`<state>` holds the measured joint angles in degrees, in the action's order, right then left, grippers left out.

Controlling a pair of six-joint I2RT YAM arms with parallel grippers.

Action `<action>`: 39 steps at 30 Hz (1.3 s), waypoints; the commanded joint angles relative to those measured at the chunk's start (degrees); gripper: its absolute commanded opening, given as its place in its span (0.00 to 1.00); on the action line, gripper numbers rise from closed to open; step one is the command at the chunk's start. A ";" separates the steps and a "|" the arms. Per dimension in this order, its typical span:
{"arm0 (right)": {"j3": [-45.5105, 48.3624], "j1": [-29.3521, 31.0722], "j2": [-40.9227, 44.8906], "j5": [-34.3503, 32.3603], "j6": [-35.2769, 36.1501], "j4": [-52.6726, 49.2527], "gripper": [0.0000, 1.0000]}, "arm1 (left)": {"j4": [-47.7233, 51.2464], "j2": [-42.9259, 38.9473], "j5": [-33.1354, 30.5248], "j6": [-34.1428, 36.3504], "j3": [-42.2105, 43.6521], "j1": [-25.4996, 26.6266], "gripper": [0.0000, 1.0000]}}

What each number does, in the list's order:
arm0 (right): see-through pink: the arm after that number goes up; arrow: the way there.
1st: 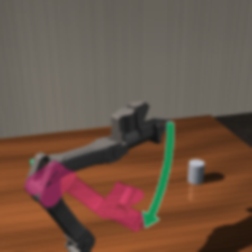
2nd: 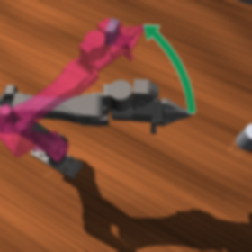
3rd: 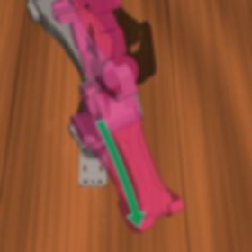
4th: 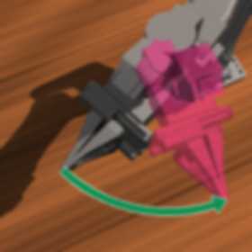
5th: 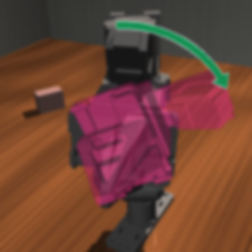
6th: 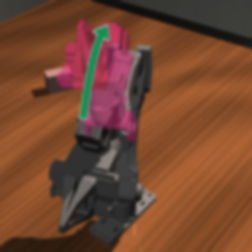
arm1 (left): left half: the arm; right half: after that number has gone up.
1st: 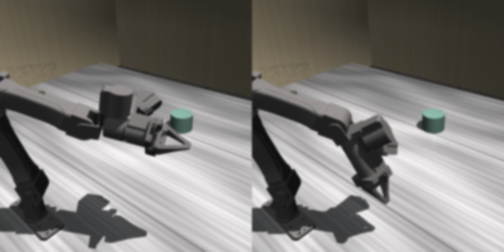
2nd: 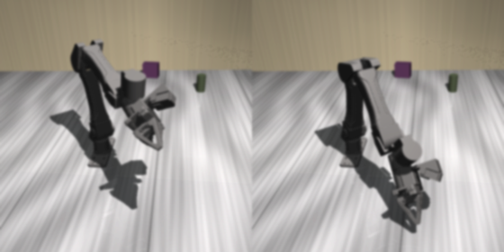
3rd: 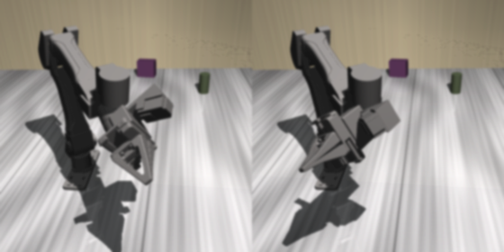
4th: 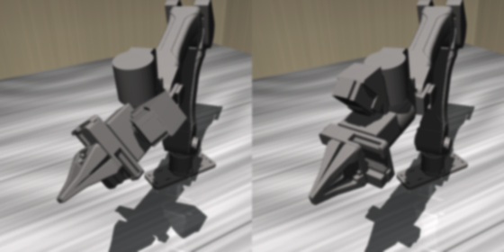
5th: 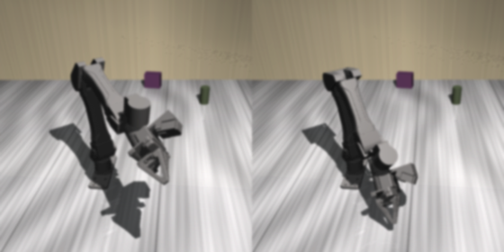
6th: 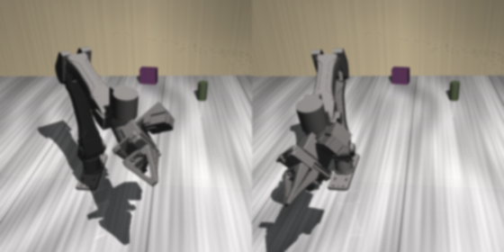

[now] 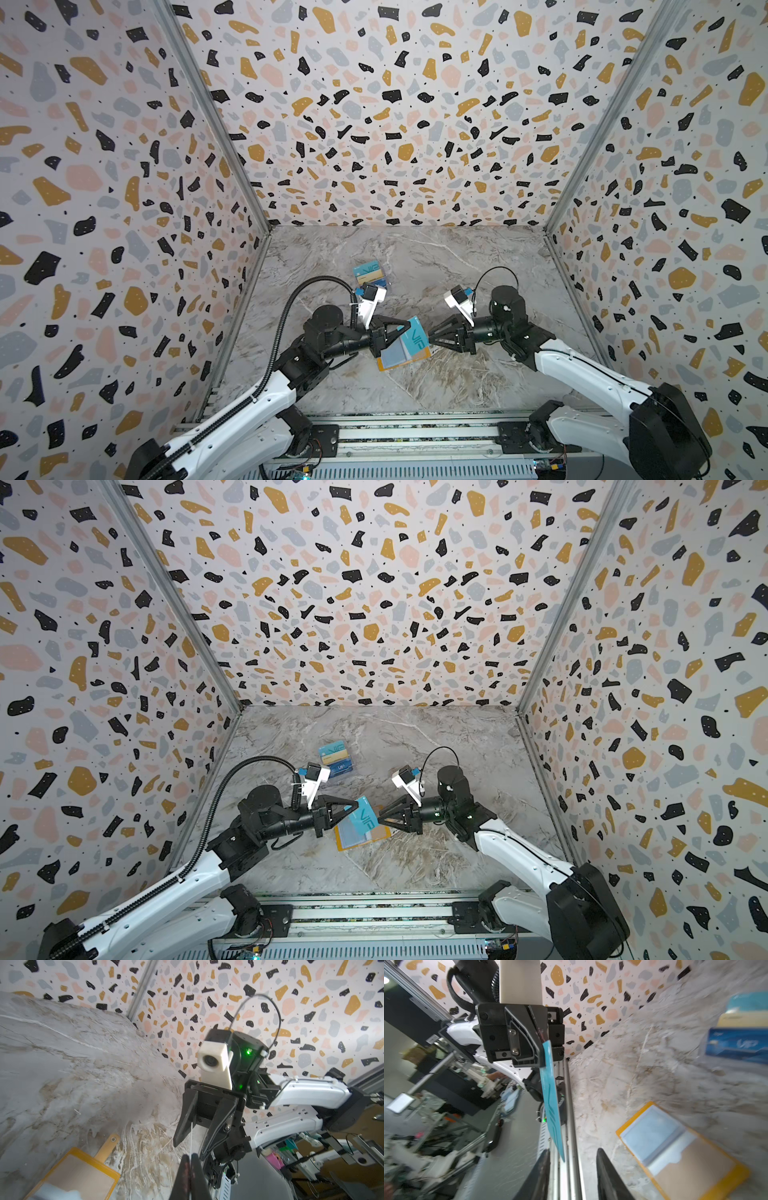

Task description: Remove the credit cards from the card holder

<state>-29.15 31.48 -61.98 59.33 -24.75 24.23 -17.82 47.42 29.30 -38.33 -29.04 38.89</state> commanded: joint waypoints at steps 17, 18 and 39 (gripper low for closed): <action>9.71 6.90 1.74 -24.13 -28.86 37.33 0.69 | -38.18 -4.71 -22.43 -18.65 16.20 0.13 0.00; 9.30 7.08 0.79 -24.09 -29.16 37.89 0.68 | -38.32 -5.00 -22.68 -18.55 16.34 0.13 0.00; -2.07 12.41 -13.22 -19.54 -30.77 44.30 0.43 | -49.65 -2.38 -22.21 -24.99 19.54 0.13 0.00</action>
<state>-28.82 43.29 -74.91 38.15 -55.00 65.67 -61.65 44.75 6.94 -62.48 -9.76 38.92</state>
